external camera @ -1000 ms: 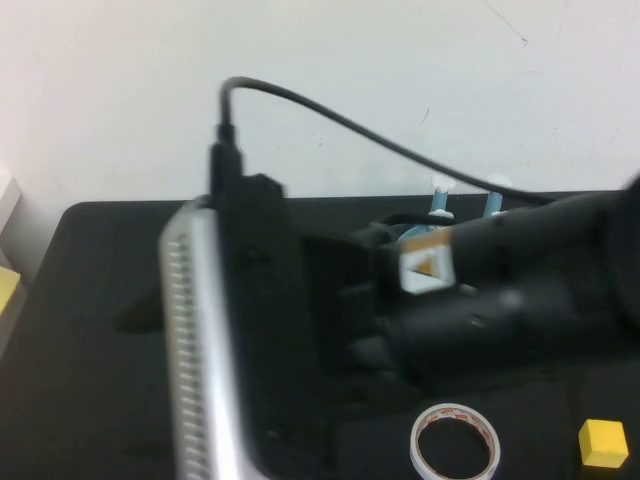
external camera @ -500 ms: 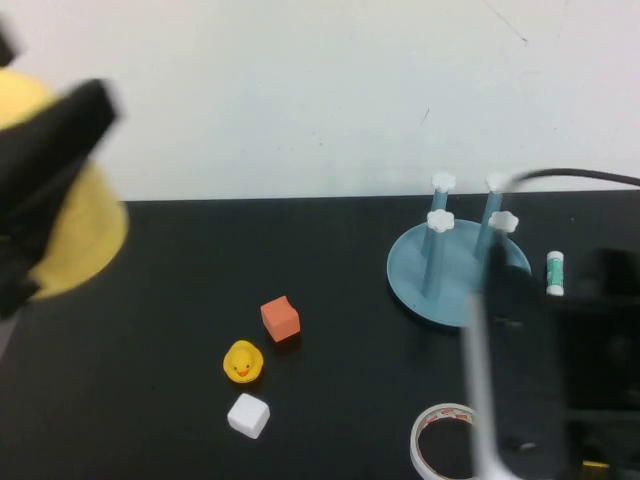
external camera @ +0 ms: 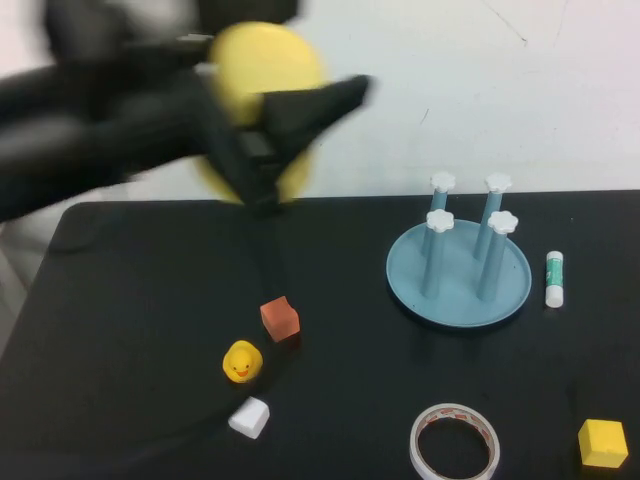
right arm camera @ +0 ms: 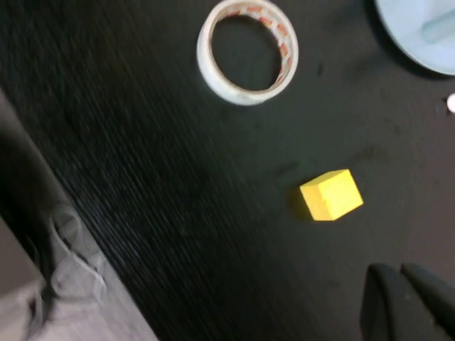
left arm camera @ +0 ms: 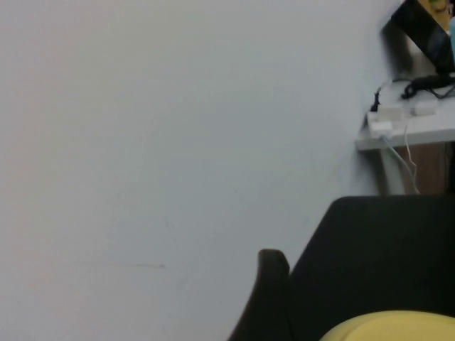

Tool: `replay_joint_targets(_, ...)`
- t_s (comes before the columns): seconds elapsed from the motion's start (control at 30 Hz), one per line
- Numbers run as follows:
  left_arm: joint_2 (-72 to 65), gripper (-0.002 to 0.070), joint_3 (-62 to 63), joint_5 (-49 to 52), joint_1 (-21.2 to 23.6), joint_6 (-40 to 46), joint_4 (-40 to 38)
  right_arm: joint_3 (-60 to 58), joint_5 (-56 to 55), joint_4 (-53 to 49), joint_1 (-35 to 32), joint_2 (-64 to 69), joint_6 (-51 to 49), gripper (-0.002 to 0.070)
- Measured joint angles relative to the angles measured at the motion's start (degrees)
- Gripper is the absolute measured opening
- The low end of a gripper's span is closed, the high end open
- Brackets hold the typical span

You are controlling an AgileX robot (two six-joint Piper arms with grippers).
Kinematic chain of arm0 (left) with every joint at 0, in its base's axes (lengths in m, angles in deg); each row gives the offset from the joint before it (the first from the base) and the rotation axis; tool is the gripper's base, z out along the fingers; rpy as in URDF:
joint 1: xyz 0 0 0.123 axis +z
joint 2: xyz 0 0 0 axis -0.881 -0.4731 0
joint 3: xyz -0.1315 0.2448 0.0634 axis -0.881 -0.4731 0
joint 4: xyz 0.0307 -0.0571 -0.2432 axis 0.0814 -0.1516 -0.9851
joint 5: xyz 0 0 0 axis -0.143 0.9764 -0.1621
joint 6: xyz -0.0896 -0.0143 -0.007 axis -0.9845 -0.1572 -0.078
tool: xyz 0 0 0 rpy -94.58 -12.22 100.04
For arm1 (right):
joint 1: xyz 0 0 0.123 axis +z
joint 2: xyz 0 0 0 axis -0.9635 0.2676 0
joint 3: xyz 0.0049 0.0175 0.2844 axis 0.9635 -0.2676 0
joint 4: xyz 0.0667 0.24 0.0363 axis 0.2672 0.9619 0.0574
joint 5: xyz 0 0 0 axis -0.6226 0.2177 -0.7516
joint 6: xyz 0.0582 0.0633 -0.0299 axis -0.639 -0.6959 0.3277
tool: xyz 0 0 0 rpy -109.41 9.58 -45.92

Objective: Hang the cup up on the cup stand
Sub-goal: Place the cup on the cup holder

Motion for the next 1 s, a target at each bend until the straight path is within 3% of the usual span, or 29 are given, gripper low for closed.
replay_joint_targets(0.1, -6.3, 0.0522, 3.6, -8.0, -6.3, 0.0, -0.1, -1.8, -0.3, -0.1, 0.0, -4.2, -4.3, 0.0006)
replay_joint_targets(0.23, -15.3, 0.0522, 9.1, -13.7, -11.0, -1.9, -0.5, -2.5, 0.4, -0.1, 0.0, -7.2, -6.8, 0.0003)
replay_joint_targets(0.47, -31.6, 0.0522, 21.6, -15.6, -11.9, -13.4, -0.9, -2.6, 1.9, -0.1, 0.0, -7.7, -7.2, 0.0001)
replay_joint_targets(1.0, -55.8, 0.0522, 43.1, -14.6, -11.9, -15.0, -1.1, -2.6, 2.1, -0.1, 0.0, -7.7, -7.3, 0.0000)
